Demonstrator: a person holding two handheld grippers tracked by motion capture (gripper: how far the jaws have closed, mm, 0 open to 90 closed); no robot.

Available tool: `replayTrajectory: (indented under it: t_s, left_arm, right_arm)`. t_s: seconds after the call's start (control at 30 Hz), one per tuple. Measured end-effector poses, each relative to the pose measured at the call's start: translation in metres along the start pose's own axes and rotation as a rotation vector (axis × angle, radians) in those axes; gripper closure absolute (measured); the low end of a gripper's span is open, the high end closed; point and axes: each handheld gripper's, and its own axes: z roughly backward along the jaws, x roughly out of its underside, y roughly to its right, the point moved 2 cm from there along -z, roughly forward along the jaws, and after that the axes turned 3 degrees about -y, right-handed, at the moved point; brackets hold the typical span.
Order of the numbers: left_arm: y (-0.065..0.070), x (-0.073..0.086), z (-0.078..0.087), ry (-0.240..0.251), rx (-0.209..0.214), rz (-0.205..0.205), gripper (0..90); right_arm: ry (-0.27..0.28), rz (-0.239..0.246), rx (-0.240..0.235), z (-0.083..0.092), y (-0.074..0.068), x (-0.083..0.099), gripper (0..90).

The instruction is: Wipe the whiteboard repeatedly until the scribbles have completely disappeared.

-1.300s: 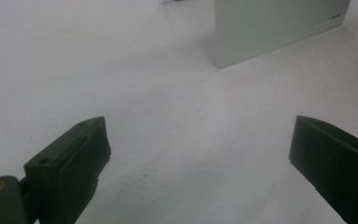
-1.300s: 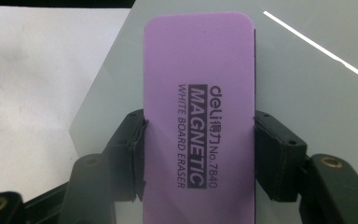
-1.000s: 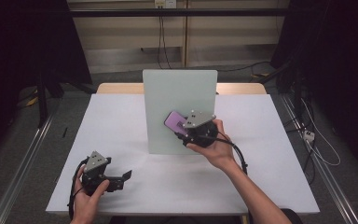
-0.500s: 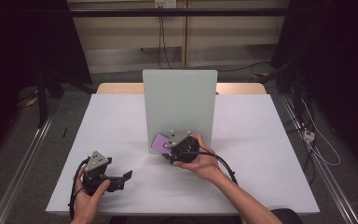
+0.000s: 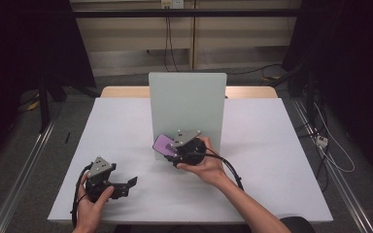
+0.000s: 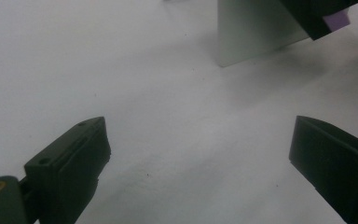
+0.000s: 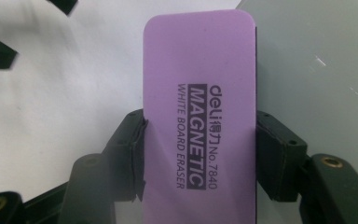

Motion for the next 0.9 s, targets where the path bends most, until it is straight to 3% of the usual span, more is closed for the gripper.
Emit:
replayTrajectory:
  t_s: [0.17,0.4,0.9]
  left_arm:
    - [0.000,-0.001,0.000,-0.001,0.000,-0.006,4.9]
    - [0.001,-0.001,-0.001,-0.005,-0.002,-0.010,4.9]
    - [0.000,0.000,0.002,-0.001,0.001,-0.007,4.9]
  right_arm:
    - [0.009,-0.022,-0.028,0.012,0.001,0.003,41.6]
    - [0.025,-0.050,-0.031,0.038,0.009,0.010,41.6]
    - [0.027,-0.139,-0.028,0.062,0.018,0.036,41.6]
